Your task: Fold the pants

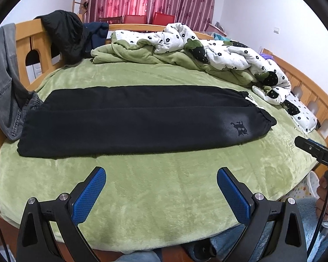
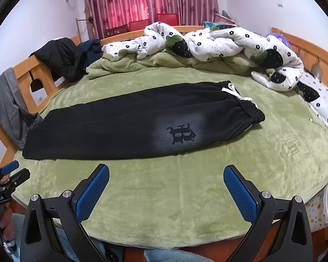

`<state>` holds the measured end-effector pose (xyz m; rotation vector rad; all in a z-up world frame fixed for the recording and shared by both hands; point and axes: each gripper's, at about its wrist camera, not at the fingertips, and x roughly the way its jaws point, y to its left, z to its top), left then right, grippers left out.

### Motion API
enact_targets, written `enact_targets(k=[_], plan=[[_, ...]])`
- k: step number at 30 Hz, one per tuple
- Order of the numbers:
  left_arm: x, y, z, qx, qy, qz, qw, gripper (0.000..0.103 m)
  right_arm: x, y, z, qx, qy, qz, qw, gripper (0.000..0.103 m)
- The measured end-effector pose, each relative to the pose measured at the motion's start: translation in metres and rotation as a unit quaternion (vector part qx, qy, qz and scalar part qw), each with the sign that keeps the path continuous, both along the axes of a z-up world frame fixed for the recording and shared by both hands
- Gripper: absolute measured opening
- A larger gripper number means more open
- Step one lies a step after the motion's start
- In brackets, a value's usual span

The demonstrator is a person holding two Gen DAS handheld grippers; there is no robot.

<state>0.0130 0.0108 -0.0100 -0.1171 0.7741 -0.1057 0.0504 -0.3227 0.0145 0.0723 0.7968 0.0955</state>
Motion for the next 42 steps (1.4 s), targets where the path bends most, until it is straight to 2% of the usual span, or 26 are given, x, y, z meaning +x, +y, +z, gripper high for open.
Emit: enact_targets(k=[11, 42], plan=[[0.003, -0.004, -0.001, 0.004, 0.003, -0.007, 1.0, 0.102, 0.003, 0.005, -0.003, -0.02, 0.006, 0.01, 1.0, 0.102], [0.004, -0.008, -0.001, 0.009, 0.005, -0.008, 0.9999, 0.102, 0.002, 0.01, -0.001, 0.002, 0.0, 0.014, 1.0, 0.102]])
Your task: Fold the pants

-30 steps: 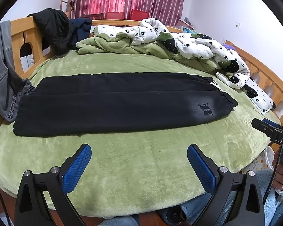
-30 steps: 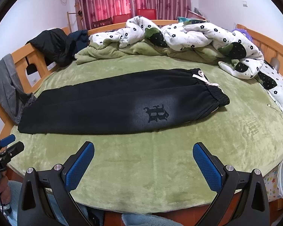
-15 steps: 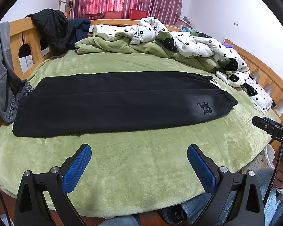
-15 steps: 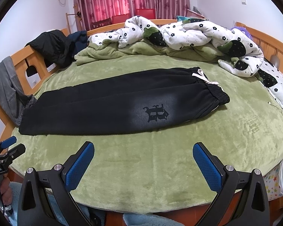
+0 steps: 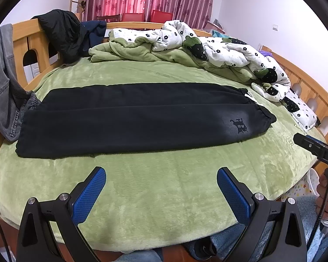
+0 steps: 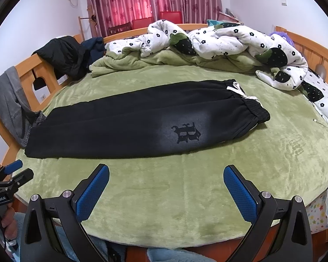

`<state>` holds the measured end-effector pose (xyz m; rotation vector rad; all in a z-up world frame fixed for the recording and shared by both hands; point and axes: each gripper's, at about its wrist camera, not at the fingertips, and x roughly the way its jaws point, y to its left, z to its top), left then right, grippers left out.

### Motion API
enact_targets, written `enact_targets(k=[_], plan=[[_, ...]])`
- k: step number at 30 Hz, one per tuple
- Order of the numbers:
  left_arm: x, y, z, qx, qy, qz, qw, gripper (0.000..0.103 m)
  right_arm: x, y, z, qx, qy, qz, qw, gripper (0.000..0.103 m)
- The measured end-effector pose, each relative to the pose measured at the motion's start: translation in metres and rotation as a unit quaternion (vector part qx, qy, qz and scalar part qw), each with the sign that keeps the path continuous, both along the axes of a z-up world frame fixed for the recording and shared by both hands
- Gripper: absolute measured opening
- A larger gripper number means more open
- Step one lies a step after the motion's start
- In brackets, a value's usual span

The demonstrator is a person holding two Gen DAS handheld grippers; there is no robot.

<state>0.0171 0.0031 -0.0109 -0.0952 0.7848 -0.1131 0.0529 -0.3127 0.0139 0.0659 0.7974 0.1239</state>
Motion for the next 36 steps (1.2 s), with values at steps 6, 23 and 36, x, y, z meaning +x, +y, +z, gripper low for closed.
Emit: enact_targets(k=[6, 23, 36], plan=[[0.0, 0.003, -0.002, -0.002, 0.0, 0.003, 1.0, 0.102, -0.003, 0.004, 0.003, 0.005, -0.005, -0.001, 1.0, 0.102], [0.007, 0.042, 0.031, -0.041, -0.068, 0.027, 0.9965, 0.102, 0.001, -0.009, 0.039, -0.042, -0.041, -0.075, 0.995, 0.102], [0.067, 0.118, -0.074, -0.03, 0.039, 0.129, 0.9904, 0.102, 0.077, -0.044, -0.032, -0.013, 0.044, -0.092, 0.995, 0.102]])
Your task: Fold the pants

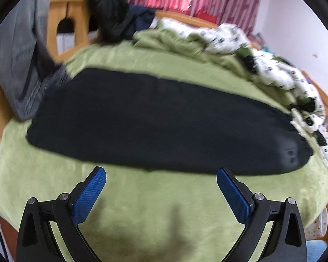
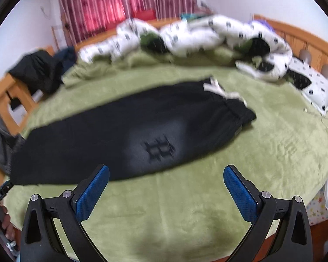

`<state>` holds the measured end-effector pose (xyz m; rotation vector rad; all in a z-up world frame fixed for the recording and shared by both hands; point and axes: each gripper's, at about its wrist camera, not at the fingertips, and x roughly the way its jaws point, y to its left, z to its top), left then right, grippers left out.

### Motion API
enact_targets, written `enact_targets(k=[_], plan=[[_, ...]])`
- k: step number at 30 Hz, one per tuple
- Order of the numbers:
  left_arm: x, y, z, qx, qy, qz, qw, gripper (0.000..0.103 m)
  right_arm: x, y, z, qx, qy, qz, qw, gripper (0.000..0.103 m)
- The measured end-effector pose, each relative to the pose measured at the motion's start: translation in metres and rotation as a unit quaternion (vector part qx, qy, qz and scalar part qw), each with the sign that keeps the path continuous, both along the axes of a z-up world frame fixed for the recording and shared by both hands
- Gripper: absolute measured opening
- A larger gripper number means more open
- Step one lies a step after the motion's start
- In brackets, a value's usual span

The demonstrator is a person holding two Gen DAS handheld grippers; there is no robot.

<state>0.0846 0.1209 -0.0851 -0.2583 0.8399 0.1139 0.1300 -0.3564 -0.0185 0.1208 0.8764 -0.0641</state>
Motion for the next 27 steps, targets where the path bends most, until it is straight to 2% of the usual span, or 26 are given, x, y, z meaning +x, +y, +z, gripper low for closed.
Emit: enact_targets(k=[3, 5, 7, 10, 12, 14, 16, 19, 23, 27], plan=[[-0.002, 0.012, -0.033, -0.01, 0.033, 0.011, 0.9994, 0.099, 0.007, -0.004, -0.031, -0.001, 0.014, -0.019, 1.0, 0.102], [-0.007, 0.022, -0.053, -0.036, 0.046, 0.022, 0.998, 0.097, 0.008, -0.005, -0.046, 0.016, 0.018, -0.02, 1.0, 0.1], [-0.014, 0.031, -0.067, -0.074, 0.043, 0.031, 0.9959, 0.096, 0.011, -0.006, -0.061, 0.042, 0.02, -0.023, 0.999, 0.095], [-0.021, 0.034, -0.069, -0.08, 0.015, 0.034, 0.9961, 0.096, 0.018, -0.003, -0.08, 0.06, 0.035, -0.036, 0.997, 0.09], [-0.02, 0.033, -0.07, -0.078, 0.015, 0.036, 0.9962, 0.096, 0.024, 0.001, -0.089, 0.058, 0.049, -0.03, 0.997, 0.076], [-0.018, 0.032, -0.071, -0.071, 0.019, 0.034, 0.9967, 0.096, 0.027, 0.006, -0.095, 0.035, 0.052, -0.03, 0.998, 0.07], [-0.016, 0.033, -0.072, -0.067, 0.022, 0.028, 0.9971, 0.096, 0.028, 0.009, -0.097, 0.025, 0.046, -0.031, 0.998, 0.07], [-0.013, 0.035, -0.071, -0.073, 0.025, 0.019, 0.9968, 0.096, 0.032, 0.008, -0.101, 0.053, 0.051, -0.016, 0.997, 0.067], [-0.018, 0.048, -0.068, -0.117, 0.004, 0.021, 0.9929, 0.096, 0.032, 0.007, -0.1, 0.068, 0.037, -0.011, 0.997, 0.067], [-0.022, 0.066, -0.067, -0.185, -0.018, 0.035, 0.982, 0.096, 0.031, 0.001, -0.1, 0.089, 0.031, -0.013, 0.995, 0.067]])
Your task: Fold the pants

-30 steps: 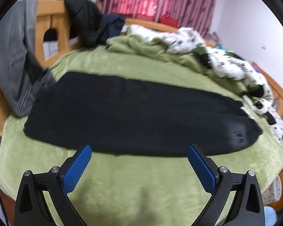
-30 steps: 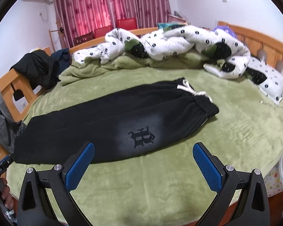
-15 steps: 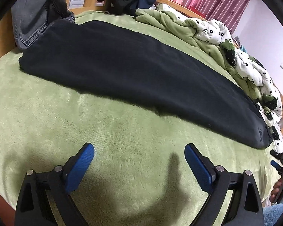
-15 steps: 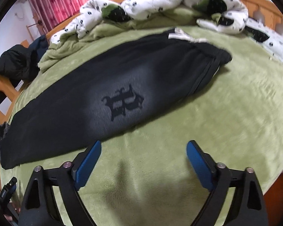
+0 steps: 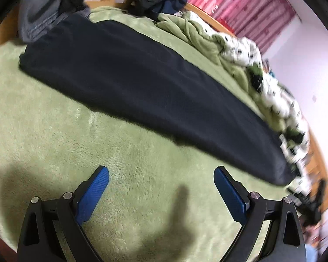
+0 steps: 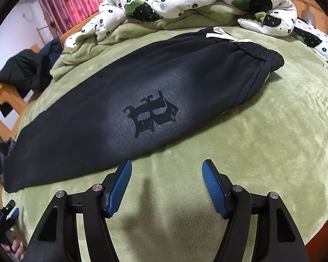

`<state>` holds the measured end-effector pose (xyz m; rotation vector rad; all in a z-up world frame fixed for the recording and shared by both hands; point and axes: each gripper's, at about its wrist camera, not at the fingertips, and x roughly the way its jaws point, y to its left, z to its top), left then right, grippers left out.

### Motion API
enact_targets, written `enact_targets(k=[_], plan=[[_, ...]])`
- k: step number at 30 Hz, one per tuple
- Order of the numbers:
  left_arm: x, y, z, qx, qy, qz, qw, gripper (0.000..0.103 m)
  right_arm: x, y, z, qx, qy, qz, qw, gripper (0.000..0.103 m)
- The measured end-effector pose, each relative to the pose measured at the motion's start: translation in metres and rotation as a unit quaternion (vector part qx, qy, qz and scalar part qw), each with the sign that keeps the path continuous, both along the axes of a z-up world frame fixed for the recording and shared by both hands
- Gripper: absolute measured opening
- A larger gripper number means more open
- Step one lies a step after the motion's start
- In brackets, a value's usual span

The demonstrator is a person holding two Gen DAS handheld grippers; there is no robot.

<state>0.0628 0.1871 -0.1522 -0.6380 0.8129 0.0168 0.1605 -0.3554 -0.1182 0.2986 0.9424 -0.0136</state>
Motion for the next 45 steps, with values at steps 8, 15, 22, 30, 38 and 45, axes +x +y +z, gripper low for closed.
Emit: enact_targets(k=[8, 15, 22, 30, 38, 45], plan=[[0.002, 0.014, -0.002, -0.04, -0.009, 0.011, 0.9991, 0.091, -0.004, -0.007, -0.007, 0.019, 0.003, 0.004, 1.0, 0.067], [0.008, 0.018, -0.002, -0.072, -0.026, -0.005, 0.997, 0.09, -0.001, -0.011, -0.005, 0.028, -0.003, 0.007, 1.0, 0.067], [0.038, 0.03, -0.013, -0.105, -0.012, 0.033, 0.9939, 0.069, -0.005, -0.031, -0.007, 0.065, -0.03, -0.023, 0.997, 0.067], [0.06, 0.045, -0.022, -0.121, 0.005, 0.084, 0.9891, 0.037, 0.027, -0.049, -0.027, 0.12, -0.023, -0.037, 0.992, 0.067], [0.068, 0.044, 0.013, -0.05, 0.003, 0.081, 0.9954, 0.011, 0.077, -0.067, -0.039, 0.172, -0.024, -0.057, 0.983, 0.012], [0.106, 0.037, 0.079, 0.026, -0.047, 0.088, 0.9946, 0.011, 0.102, -0.046, 0.034, 0.136, -0.116, 0.007, 0.984, 0.011]])
